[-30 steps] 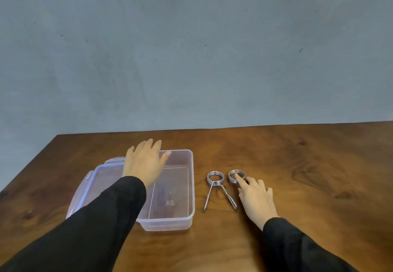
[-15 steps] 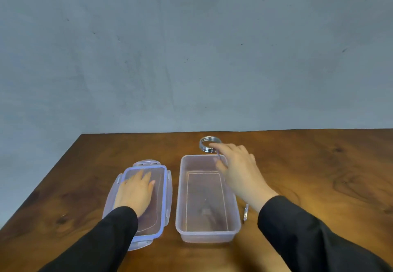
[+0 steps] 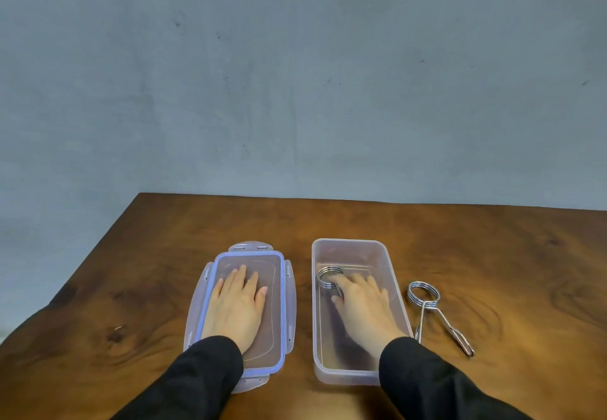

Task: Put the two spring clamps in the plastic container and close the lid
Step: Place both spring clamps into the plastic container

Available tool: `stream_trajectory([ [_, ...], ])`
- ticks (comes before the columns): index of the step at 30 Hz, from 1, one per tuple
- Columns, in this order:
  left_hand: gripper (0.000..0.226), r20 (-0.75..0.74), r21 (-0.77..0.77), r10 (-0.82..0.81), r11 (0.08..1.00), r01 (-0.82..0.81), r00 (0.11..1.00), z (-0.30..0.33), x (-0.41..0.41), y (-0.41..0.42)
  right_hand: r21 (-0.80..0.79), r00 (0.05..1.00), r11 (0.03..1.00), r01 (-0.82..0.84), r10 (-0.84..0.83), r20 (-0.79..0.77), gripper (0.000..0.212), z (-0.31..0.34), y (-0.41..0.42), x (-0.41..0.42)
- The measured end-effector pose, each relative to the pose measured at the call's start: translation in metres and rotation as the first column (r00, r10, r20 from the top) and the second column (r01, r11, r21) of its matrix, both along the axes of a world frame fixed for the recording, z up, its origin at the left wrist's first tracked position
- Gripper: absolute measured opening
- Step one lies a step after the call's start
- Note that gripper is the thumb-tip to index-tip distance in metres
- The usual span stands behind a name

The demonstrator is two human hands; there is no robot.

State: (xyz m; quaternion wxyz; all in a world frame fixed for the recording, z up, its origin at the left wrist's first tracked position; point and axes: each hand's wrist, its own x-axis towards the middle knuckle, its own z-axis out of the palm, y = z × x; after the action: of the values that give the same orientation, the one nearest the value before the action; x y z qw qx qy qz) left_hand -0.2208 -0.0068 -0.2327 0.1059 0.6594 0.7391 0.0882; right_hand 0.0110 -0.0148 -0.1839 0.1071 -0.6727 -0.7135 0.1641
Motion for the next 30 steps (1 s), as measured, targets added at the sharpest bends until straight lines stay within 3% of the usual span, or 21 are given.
stream_trajectory([
  [9, 0.064, -0.022, -0.013, -0.009, 1.0, 0.009, 1.0, -0.003, -0.002, 0.0, -0.022, 0.998, 0.999, -0.043, 0.045, 0.055, 0.052, -0.013, 0.007, 0.002],
  [15, 0.057, -0.029, -0.016, -0.011, 1.0, 0.01, 1.0, -0.003, -0.002, 0.001, -0.014, 0.997, 0.999, -0.039, 0.04, 0.066, 0.06, -0.008, 0.007, 0.0],
  [19, 0.057, -0.027, -0.022, -0.007, 1.0, 0.007, 1.0, -0.002, -0.002, 0.001, 0.253, 0.974, 0.966, 0.05, 0.009, -0.226, 0.047, 0.033, 0.003, 0.02],
  [22, 0.056, -0.026, -0.015, -0.009, 1.0, 0.009, 1.0, -0.004, -0.002, 0.002, 0.439, 0.966, 0.884, 0.163, -0.052, -0.255, 0.04, 0.053, 0.005, 0.063],
  [26, 0.056, -0.039, -0.016, -0.008, 1.0, 0.007, 0.999, -0.007, -0.003, 0.003, 0.234, 0.948, 0.921, 0.312, -0.285, -0.144, 0.049, 0.038, -0.008, 0.116],
  [30, 0.055, -0.058, -0.012, -0.003, 1.0, 0.003, 0.998, -0.006, -0.002, 0.004, -0.068, 0.944, 0.942, 0.33, -0.327, 0.047, 0.074, 0.005, -0.039, 0.126],
])
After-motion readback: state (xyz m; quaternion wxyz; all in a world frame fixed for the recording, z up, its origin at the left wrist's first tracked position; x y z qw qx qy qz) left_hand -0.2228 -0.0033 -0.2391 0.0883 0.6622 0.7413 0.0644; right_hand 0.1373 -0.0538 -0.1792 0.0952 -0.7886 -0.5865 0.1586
